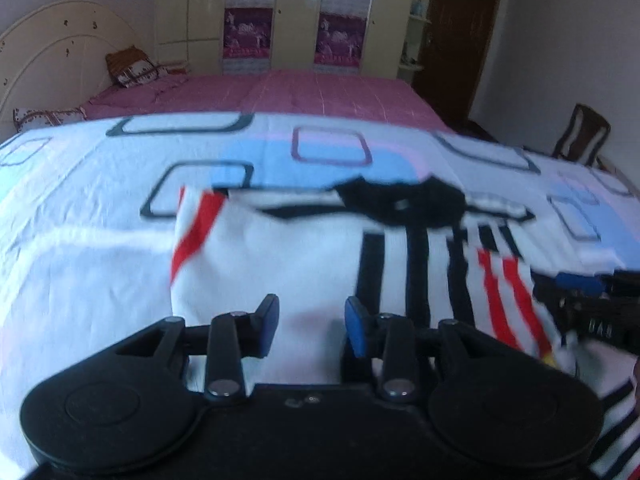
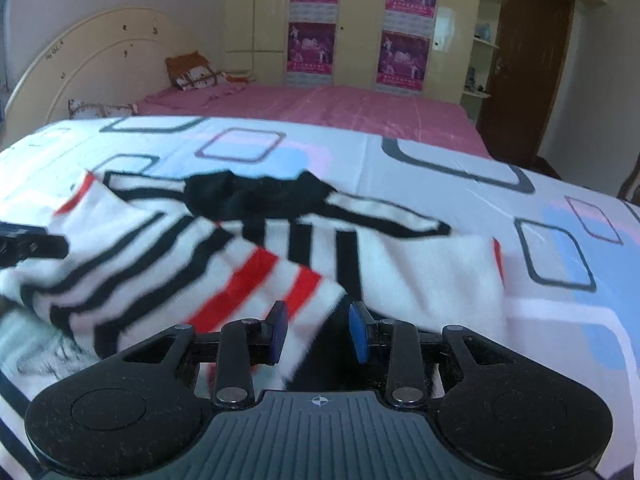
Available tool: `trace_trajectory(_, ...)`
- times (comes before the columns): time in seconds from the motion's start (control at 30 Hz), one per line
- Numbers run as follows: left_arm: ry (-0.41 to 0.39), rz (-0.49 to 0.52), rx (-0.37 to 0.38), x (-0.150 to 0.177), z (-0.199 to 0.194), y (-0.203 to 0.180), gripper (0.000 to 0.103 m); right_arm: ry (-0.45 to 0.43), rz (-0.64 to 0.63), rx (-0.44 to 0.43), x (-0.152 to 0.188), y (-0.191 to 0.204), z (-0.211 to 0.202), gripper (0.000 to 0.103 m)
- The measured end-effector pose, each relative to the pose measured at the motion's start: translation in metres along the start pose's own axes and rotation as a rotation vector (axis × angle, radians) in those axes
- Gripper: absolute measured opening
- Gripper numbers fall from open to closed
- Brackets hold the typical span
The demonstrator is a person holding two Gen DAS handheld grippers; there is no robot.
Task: Fold small clothes
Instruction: 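Lift the sweater hem with both tools and fold it toward the collar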
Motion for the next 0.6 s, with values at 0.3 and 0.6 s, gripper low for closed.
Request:
trace_trajectory(0.3, 0.045, 0.004, -0.043, 0.025, 0.003, 0.003, 0.037, 0.008, -0.004, 0.026, 0.016, -0.024, -0.001, 0.033)
trace_trajectory(0.6, 0.055, 0.016, -0.098, 0.031, -0.002, -0.004, 0.037, 0.061, 0.040, 0.023, 0.027, -0.042, 0.005, 0.033)
Point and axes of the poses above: each gripper's, at about its wrist camera, not at the fingertips, and z roughly the way its jaws point, y to its left, x to its underside, the point moved 5 cm from there along z, roughly the way its jaws point, and after that the axes turned 14 degrees about x, right-handed, at the moved point
